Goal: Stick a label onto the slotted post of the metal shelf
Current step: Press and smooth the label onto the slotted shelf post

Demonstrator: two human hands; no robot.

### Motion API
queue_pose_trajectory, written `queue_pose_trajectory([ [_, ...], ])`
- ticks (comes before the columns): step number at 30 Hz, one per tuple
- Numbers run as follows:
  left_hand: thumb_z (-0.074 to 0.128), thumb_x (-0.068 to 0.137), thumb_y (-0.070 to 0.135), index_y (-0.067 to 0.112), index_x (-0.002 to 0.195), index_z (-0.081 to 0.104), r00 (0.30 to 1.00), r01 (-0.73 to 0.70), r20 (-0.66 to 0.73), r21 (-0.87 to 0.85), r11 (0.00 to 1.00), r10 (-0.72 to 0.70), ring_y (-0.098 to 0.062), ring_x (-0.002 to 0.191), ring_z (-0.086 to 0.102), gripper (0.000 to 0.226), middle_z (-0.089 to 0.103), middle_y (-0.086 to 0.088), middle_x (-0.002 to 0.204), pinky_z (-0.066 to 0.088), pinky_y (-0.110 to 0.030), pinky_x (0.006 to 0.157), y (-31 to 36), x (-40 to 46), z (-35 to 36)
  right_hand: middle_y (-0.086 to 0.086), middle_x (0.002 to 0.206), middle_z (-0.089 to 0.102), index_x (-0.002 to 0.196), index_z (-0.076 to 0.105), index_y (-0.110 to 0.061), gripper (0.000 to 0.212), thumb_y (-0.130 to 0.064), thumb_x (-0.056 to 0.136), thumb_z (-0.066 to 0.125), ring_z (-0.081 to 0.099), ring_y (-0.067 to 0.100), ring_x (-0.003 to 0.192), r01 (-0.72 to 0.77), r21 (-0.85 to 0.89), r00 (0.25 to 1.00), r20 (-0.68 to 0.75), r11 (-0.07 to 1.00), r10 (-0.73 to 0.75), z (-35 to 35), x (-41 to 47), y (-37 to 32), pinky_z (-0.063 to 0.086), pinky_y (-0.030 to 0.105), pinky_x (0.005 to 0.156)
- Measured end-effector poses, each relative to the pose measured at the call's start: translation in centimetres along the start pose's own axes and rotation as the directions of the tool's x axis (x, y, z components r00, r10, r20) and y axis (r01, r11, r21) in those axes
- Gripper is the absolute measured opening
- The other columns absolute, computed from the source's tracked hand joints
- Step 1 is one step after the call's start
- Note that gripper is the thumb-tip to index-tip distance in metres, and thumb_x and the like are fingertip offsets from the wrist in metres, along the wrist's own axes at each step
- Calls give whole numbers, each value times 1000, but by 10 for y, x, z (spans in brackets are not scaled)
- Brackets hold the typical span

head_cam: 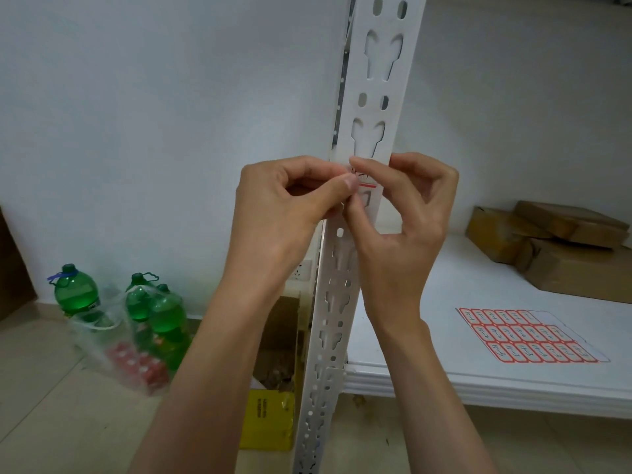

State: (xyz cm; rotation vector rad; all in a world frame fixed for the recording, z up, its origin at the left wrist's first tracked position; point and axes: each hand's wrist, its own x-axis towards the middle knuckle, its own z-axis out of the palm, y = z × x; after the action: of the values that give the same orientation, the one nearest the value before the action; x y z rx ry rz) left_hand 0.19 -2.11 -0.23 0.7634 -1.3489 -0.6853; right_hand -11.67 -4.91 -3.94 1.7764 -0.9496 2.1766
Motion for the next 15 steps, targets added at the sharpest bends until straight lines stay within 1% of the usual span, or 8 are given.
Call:
queue_pose_trajectory([
  [1,76,86,13,17,89,79,1000,-3,12,15,1000,3,-13,82,75,6,78,2,81,62,-30,79,0,0,-2,13,114,54,104,78,-15,18,-12,86,81,51,8,112,7,-3,1000,-6,1000,-7,-1,1,0,46,19,94],
  [3,76,86,15,18,92,79,1000,-11,19,54,998,10,-9,83,74,8,78,4,83,61,-25,77,1,1,-6,12,113,57,99,77,-21,17,-15,85,82,53,7,110,15,3,1000,-20,1000,-15,-3,3,1,48,17,91],
  [5,78,84,16,17,92,79,1000,-15,1,76,997,15,-8,82,74,8,77,5,83,61,-24,75,0,1,-6,9,112,59,97,76,-22,15,-16,84,82,56,8,109,15,18,999,-32,1000,-14,-5,4,1,53,23,88],
  [7,80,81,16,18,90,79,999,-20,-31,83,996,22,-8,80,74,8,77,5,81,61,-25,74,-2,2,-5,6,109,59,95,78,-18,11,-16,85,82,59,12,107,6,20,999,-42,1000,-6,-5,5,0,58,31,86],
  [9,82,80,19,19,89,79,996,-38,-74,121,992,47,-7,80,73,10,77,7,81,62,-26,75,-4,2,-4,1,107,59,94,77,-18,9,-16,86,81,61,15,104,-7,25,998,-63,1000,8,-4,5,-1,59,33,83],
  [10,82,80,21,19,90,78,992,-61,-101,167,984,78,-7,80,73,11,76,7,82,61,-25,76,-5,3,-3,-1,105,60,93,75,-20,10,-16,86,81,63,14,102,-19,37,997,-79,999,22,-4,5,-2,59,30,82],
  [13,83,80,23,18,90,78,960,-168,-167,304,938,226,-5,78,69,12,74,9,84,56,-14,74,-6,2,2,-4,101,61,94,72,-23,13,-17,86,80,65,9,97,-54,68,990,-124,996,62,-2,5,-2,57,19,80],
  [15,83,81,23,16,91,77,924,-256,-174,377,890,340,-6,77,68,13,73,6,87,55,-12,72,-8,1,5,-6,100,62,94,70,-23,13,-19,86,80,65,5,95,-61,73,988,-139,995,71,-1,5,-3,55,15,79],
])
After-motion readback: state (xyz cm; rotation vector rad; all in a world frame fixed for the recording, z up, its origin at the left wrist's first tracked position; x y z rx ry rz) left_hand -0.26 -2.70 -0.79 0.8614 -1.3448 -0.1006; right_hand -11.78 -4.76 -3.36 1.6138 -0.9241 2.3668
